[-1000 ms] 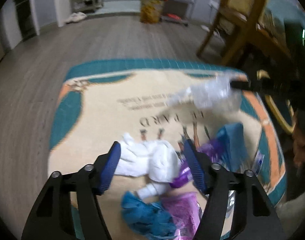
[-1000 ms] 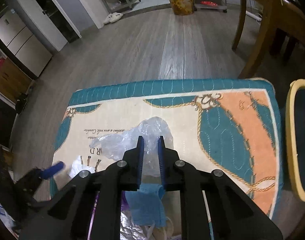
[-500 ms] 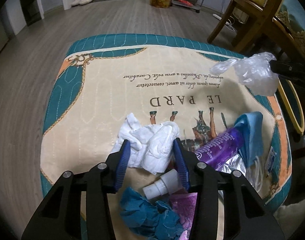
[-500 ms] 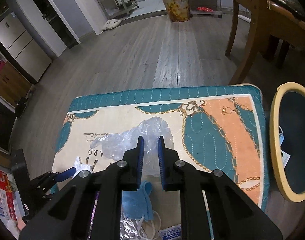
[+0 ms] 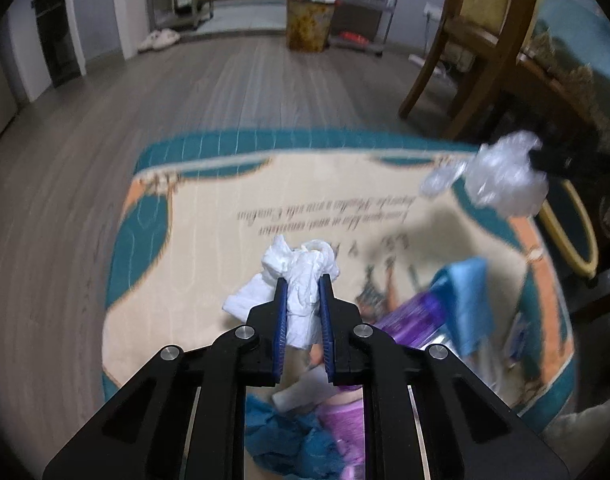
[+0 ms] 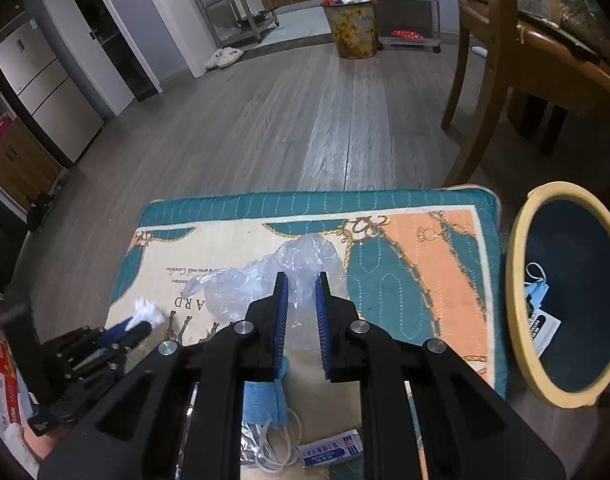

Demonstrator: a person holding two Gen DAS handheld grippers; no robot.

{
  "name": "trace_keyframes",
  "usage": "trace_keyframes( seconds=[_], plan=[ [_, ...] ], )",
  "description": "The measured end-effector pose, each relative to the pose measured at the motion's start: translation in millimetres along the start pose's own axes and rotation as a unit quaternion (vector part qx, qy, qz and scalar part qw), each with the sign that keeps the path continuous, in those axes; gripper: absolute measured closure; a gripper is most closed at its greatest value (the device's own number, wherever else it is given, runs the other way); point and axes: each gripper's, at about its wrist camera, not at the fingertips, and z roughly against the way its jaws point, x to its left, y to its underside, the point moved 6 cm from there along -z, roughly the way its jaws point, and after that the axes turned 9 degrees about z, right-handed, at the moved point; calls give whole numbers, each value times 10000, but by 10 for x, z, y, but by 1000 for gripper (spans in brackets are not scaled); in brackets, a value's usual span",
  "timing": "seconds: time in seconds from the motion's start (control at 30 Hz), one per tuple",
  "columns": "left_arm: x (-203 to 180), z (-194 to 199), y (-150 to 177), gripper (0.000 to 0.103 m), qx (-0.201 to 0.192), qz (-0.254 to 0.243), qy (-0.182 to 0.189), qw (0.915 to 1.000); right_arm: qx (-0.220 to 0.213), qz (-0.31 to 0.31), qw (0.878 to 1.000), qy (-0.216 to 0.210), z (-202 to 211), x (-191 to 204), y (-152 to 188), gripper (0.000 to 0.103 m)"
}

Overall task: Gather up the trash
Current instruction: 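Grasp the white tissue with the left gripper and lift, then carry the tissue with left gripper into the bin while right gripper drops the plastic bag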

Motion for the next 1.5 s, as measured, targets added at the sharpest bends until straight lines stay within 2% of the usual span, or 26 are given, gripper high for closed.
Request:
trace_keyframes(
  seconds=[0.27,0.47,0.7,0.97,1.27,1.5],
  plan=[
    [-463,486,-353,87,-842,-308,277,9956,-326,-84,9994,30,345,-204,-63,90],
    [-733,624,-447,87,-1044,-443,432,9926,-429,-74,9990,123,522,-402,-34,90],
    [-984,535,-445,87,-995,-533,544,9921,-553,-202,9980,233,730,-719,32,90],
    [-1490,313,-451,87,-851,-683,808,9907,-552,-433,9965,445,879,-1192,200,90],
    [-2418,61,-356,87,-659,-1116,1248,9837,-513,-805,9925,767,962,-1829,425,90],
    [-2964,-118,-198,87,-467,-1424,1512,9771,-438,-1239,9861,1015,988,-2356,621,90]
  ],
)
